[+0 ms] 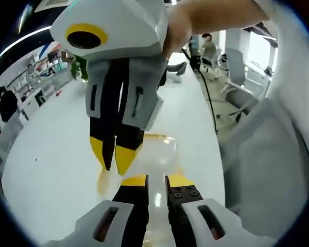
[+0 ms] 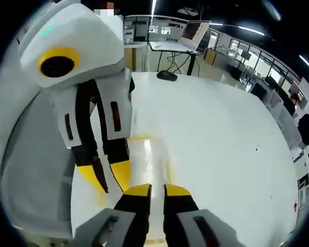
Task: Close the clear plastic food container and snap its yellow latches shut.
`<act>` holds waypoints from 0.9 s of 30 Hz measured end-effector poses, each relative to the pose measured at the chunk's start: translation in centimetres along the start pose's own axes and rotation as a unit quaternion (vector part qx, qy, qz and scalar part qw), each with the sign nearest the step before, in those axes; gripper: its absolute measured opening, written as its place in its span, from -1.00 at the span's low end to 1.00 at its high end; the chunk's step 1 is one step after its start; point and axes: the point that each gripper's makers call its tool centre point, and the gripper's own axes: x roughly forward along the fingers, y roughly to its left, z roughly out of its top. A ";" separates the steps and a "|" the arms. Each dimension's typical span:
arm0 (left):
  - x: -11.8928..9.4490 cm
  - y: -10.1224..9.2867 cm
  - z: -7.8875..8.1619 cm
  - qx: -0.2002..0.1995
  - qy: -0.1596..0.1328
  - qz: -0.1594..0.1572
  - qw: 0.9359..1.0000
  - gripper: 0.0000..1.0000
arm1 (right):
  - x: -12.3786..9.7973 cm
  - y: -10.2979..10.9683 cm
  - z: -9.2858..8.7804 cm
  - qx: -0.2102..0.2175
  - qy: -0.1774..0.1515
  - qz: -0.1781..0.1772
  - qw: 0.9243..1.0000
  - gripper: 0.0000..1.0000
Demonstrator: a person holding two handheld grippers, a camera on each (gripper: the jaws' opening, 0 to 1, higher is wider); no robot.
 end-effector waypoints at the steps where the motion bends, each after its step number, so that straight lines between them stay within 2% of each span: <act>1: 0.0 0.0 -0.1 0.000 0.003 0.000 1.000 -0.79 | 0.1 -0.2 -0.2 -0.001 0.006 -0.004 1.000 -0.75; 4: -0.1 -0.2 -0.3 0.004 0.003 0.000 1.000 -0.79 | 0.5 0.1 -0.9 0.016 0.019 0.011 1.000 -0.46; 9: -0.3 0.0 -0.5 0.009 0.007 0.005 1.000 -0.72 | 0.5 -0.3 -0.8 0.002 0.020 0.016 1.000 -0.36; 10: -0.4 0.2 -0.5 0.011 0.007 0.008 1.000 -0.69 | 0.2 -0.2 -0.4 0.004 0.009 0.027 1.000 -0.32; 12: -0.5 0.6 -0.6 0.000 0.006 0.013 1.000 -0.68 | 0.2 -0.4 -0.4 0.026 0.006 0.030 0.999 -0.16; 13: -0.5 0.6 -0.7 0.001 0.008 0.014 1.000 -0.65 | 0.2 -0.5 -0.5 0.020 0.008 0.030 0.999 -0.10; 17: -0.6 0.6 -1.1 0.001 0.016 0.013 1.000 -0.46 | 0.1 0.4 -0.6 -0.008 0.015 0.059 0.998 -0.13; 19: -0.5 0.3 -1.3 0.004 0.022 0.008 1.000 -0.32 | 0.0 1.1 -0.4 -0.007 0.012 0.082 0.997 -0.12; 22: -0.3 0.2 -1.6 0.025 0.030 0.012 0.999 -0.25 | 0.0 1.5 -0.1 -0.011 0.014 0.089 0.996 -0.03; 25: 0.1 -0.2 -1.3 0.021 0.024 0.002 0.999 -0.20 | 0.4 1.7 -0.2 -0.020 0.022 0.089 0.996 0.12; 27: 0.5 -0.5 -1.1 0.033 0.023 -0.004 0.999 -0.20 | 0.7 1.5 -0.3 -0.025 0.028 0.087 0.995 0.12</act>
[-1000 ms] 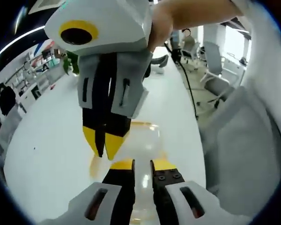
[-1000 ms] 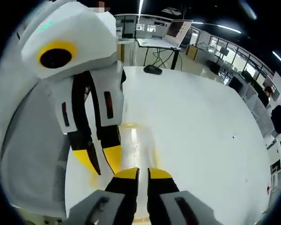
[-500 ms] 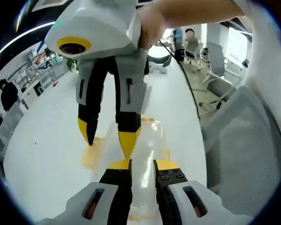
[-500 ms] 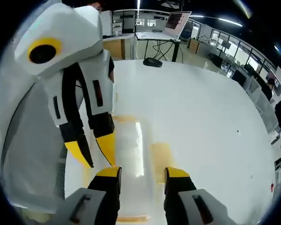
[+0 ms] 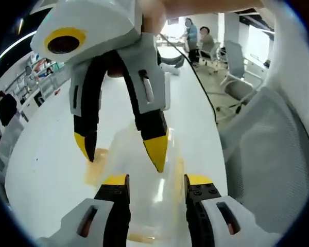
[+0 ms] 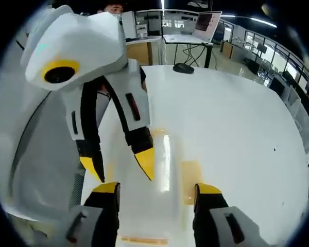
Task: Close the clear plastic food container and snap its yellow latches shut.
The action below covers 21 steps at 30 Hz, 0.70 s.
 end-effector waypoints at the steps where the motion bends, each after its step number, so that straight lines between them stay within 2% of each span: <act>1: 0.2 -0.1 0.0 0.006 0.001 -0.002 1.000 -0.20 | 0.1 0.1 0.0 0.001 0.001 0.004 1.000 0.12; 7: 0.6 -0.1 0.3 0.029 0.002 0.000 1.000 -0.17 | 0.9 0.0 -0.3 -0.002 0.024 0.012 1.000 0.16; 8: 0.6 -0.1 0.2 0.043 0.006 0.003 0.999 -0.18 | 1.0 0.1 -0.6 -0.006 0.038 0.014 0.999 0.16; 9: 0.6 -0.1 0.1 0.043 0.006 0.004 0.999 -0.18 | 1.1 0.1 -0.4 0.006 0.036 0.017 0.999 0.16; 11: 0.6 -0.1 0.0 0.052 0.006 0.006 0.999 -0.18 | 1.0 -0.3 -0.2 0.003 0.035 0.012 0.999 0.17; 14: 0.6 -0.1 0.0 0.054 0.003 0.009 0.998 -0.18 | 1.0 -0.2 -0.2 0.007 0.037 0.017 0.999 0.06; 16: 0.6 -0.2 -0.1 0.067 0.008 0.008 0.998 -0.19 | 1.0 -0.3 0.0 -0.014 0.035 0.014 0.999 0.04; 19: 0.4 -0.3 -0.2 0.067 0.009 0.004 0.998 -0.24 | 0.8 -0.6 -0.1 -0.011 0.043 0.009 0.999 0.05; 21: 0.4 -0.4 -0.2 0.073 0.012 0.003 0.997 -0.26 | 0.9 -0.4 0.0 -0.025 0.048 0.010 0.999 0.04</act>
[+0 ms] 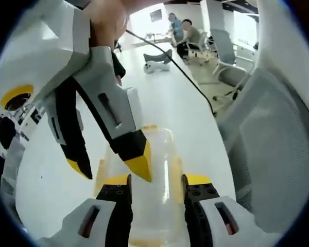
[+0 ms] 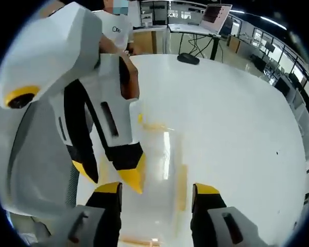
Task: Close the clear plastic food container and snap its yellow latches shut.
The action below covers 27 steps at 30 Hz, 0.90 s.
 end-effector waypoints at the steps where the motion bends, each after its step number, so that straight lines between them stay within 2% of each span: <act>1: 0.1 -0.1 0.0 0.006 0.004 0.002 1.000 -0.26 | 0.0 0.1 0.1 -0.005 0.003 0.002 1.000 0.01; 5: 0.3 -0.2 -0.2 0.034 0.024 0.016 0.999 -0.23 | 0.1 0.2 0.1 -0.011 0.020 0.010 1.000 -0.06; 7: 0.3 -0.2 -0.2 0.034 0.026 0.017 0.999 -0.23 | 0.1 0.2 -0.2 0.014 0.031 0.017 0.999 -0.05; 17: 0.1 -0.1 -0.4 0.042 0.036 0.008 0.998 -0.26 | 0.3 0.1 -0.2 0.009 0.061 0.023 0.998 -0.05; 21: 0.3 -0.3 -0.6 0.068 0.062 0.019 0.996 -0.25 | 0.3 0.1 -0.3 0.009 0.064 0.022 0.998 -0.05; 27: 0.4 -0.1 -0.6 0.053 0.070 0.024 0.996 -0.25 | 0.4 0.1 -0.3 0.009 0.065 0.025 0.998 -0.04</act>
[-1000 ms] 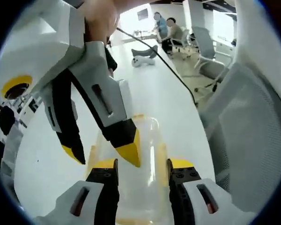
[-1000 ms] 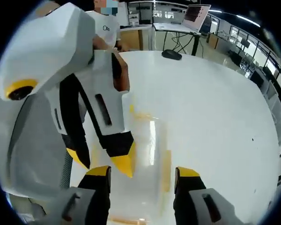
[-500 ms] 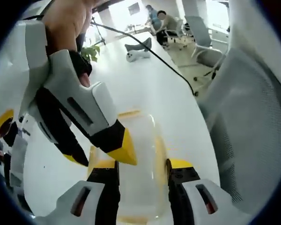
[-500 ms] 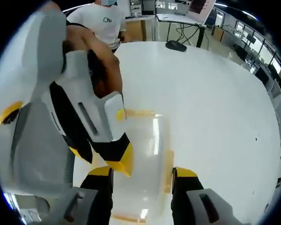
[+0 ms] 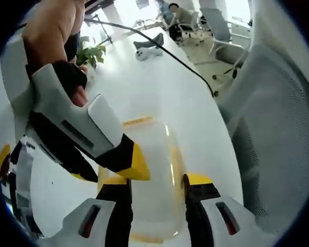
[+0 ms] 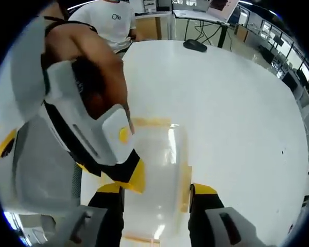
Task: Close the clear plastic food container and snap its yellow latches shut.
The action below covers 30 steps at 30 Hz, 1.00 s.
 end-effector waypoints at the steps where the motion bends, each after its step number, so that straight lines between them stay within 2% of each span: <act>1: 0.0 0.0 0.0 0.000 0.002 0.002 1.000 -0.25 | 0.0 0.0 0.0 -0.002 0.000 0.001 1.000 -0.04; 10: 0.1 -0.1 0.0 0.002 0.006 0.019 1.000 -0.27 | 0.1 0.1 0.0 0.002 -0.004 0.004 1.000 -0.01; 15: 0.2 0.0 0.0 -0.001 0.022 0.017 1.000 -0.29 | 0.2 0.2 -0.1 0.000 -0.001 0.006 1.000 0.00; 21: 0.3 0.0 -0.1 -0.001 0.040 0.015 0.999 -0.32 | 0.4 0.2 -0.2 0.013 -0.005 0.028 0.999 0.03; 23: 0.2 0.1 -0.1 0.008 0.043 0.014 0.999 -0.33 | 0.5 0.4 -0.2 0.015 0.001 0.033 0.999 0.05; 25: 0.3 0.2 -0.1 -0.003 0.048 0.018 0.999 -0.35 | 0.6 0.5 -0.2 0.011 0.011 0.032 0.999 0.05; 26: 0.3 0.1 -0.2 0.005 0.055 0.023 0.998 -0.39 | 0.5 0.5 -0.2 0.011 0.014 0.033 0.999 0.06; 27: 1.1 -0.4 -0.2 0.018 0.061 0.009 0.998 -0.40 | 0.7 0.9 -0.3 0.008 0.016 0.044 0.999 0.07; 28: 1.0 0.1 -0.2 -0.001 0.062 0.024 0.998 -0.41 | 0.7 0.7 -0.4 0.010 0.018 0.040 0.999 0.07; 30: 0.9 0.3 -0.1 -0.001 0.048 0.013 0.999 -0.40 | 0.9 0.4 -0.5 0.025 0.014 0.050 0.998 0.05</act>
